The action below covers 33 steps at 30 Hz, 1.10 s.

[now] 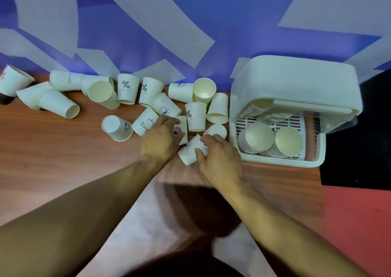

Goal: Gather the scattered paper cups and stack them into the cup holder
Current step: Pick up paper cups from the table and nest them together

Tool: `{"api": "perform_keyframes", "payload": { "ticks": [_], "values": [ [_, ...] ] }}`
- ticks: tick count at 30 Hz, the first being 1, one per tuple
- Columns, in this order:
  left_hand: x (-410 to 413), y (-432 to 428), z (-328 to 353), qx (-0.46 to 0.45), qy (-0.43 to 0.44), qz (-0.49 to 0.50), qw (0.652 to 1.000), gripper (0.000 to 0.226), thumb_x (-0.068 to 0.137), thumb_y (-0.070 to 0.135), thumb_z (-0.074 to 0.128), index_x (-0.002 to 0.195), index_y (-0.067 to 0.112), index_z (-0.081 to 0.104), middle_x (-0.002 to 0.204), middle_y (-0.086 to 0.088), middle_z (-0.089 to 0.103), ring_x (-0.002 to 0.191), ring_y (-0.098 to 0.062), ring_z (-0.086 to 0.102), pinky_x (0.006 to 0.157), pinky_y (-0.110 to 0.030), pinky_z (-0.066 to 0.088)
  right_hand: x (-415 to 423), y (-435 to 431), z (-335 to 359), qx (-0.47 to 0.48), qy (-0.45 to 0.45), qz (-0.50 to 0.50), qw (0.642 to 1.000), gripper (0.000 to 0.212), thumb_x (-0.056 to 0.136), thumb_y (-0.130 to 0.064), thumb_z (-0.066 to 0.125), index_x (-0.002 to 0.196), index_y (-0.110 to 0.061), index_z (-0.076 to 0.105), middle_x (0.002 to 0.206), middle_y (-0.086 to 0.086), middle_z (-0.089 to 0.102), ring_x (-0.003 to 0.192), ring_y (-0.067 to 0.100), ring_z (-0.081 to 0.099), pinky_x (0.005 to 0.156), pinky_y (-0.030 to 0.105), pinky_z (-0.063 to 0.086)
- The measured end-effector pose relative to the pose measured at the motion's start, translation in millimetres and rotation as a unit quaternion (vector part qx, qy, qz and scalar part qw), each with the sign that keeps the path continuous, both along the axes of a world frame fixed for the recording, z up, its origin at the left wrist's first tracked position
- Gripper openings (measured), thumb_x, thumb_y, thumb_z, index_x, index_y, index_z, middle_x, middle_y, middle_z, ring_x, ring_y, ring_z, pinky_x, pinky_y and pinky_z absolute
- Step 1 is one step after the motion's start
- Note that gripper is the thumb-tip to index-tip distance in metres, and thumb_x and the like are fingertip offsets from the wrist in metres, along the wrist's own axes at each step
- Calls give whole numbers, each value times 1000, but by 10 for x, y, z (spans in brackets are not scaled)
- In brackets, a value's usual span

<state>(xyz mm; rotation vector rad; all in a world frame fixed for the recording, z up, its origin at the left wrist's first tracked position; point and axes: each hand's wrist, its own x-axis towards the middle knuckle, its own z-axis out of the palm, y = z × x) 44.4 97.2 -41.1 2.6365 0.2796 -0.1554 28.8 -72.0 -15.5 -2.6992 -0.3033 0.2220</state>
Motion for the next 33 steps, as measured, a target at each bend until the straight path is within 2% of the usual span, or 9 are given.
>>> {"api": "perform_keyframes", "payload": {
  "ticks": [2, 4, 10, 16, 19, 22, 25, 29, 33],
  "values": [
    [42, 61, -51, -1, 17, -1, 1000, 38, 91, 34, 63, 126, 20, 59, 131, 0, 52, 109, -26, 59, 83, -39, 47, 12, 43, -100, -39, 38, 5, 998, 43, 90, -37, 56, 129, -21, 56, 116, 3, 62, 98, 30, 64, 77, 40, 52],
    [95, 95, -97, -8, 27, -2, 1000, 38, 91, 31, 64, 127, 20, 59, 133, 1, 51, 110, -26, 58, 87, -40, 47, 19, 68, -170, -59, 55, 4, 997, 44, 91, -38, 54, 132, -20, 54, 119, 4, 60, 99, 30, 64, 79, 40, 52],
    [233, 111, -234, -31, 57, 2, 998, 32, 88, 24, 63, 120, 25, 59, 132, 6, 50, 106, -28, 59, 83, -37, 47, 53, 131, -272, -91, 73, -7, 993, 42, 92, -38, 52, 129, -19, 55, 123, 4, 56, 94, 32, 65, 74, 38, 50],
    [302, 88, -244, -12, 72, -27, 997, 45, 83, 25, 72, 123, 25, 51, 124, -2, 53, 103, -31, 59, 80, -41, 47, 93, 170, -328, -106, 94, -13, 990, 43, 90, -36, 60, 127, -18, 49, 119, 4, 58, 94, 32, 65, 73, 37, 49],
    [295, 73, -220, -22, 77, -35, 996, 49, 82, 25, 73, 125, 25, 49, 120, -3, 57, 105, -29, 59, 83, -42, 48, 91, 172, -330, -67, 112, -40, 991, 45, 87, -33, 67, 123, -17, 46, 114, 7, 62, 95, 35, 64, 74, 40, 50],
    [279, 94, -201, -39, 85, 0, 996, 35, 86, 23, 68, 119, 24, 57, 115, -5, 66, 105, -28, 61, 85, -40, 50, 86, 154, -309, -16, 124, -63, 990, 43, 87, -26, 68, 121, -17, 45, 110, 8, 66, 98, 35, 64, 75, 42, 52],
    [228, 123, -145, -25, 94, 10, 995, 20, 91, 30, 61, 110, 26, 64, 108, -6, 70, 100, -29, 61, 80, -39, 50, 71, 119, -261, -8, 127, -54, 990, 36, 90, -22, 63, 124, -18, 50, 110, 10, 68, 102, 34, 63, 79, 40, 52],
    [121, 120, 79, 6, 65, 9, 998, 20, 91, 39, 59, 106, 30, 68, 103, -2, 72, 98, -29, 62, 77, -37, 50, 16, 64, -102, -13, 117, -23, 993, 29, 90, -26, 60, 119, -23, 60, 108, 5, 71, 101, 32, 63, 81, 37, 52],
    [-9, 39, 453, 12, -32, -14, 999, 20, 90, 41, 59, 101, 28, 69, 95, 5, 73, 87, -22, 65, 71, -36, 53, -73, -44, 259, 42, 66, -21, 997, 23, 87, -26, 62, 109, -21, 65, 99, 3, 72, 95, 30, 64, 78, 37, 53]
  ]
}}
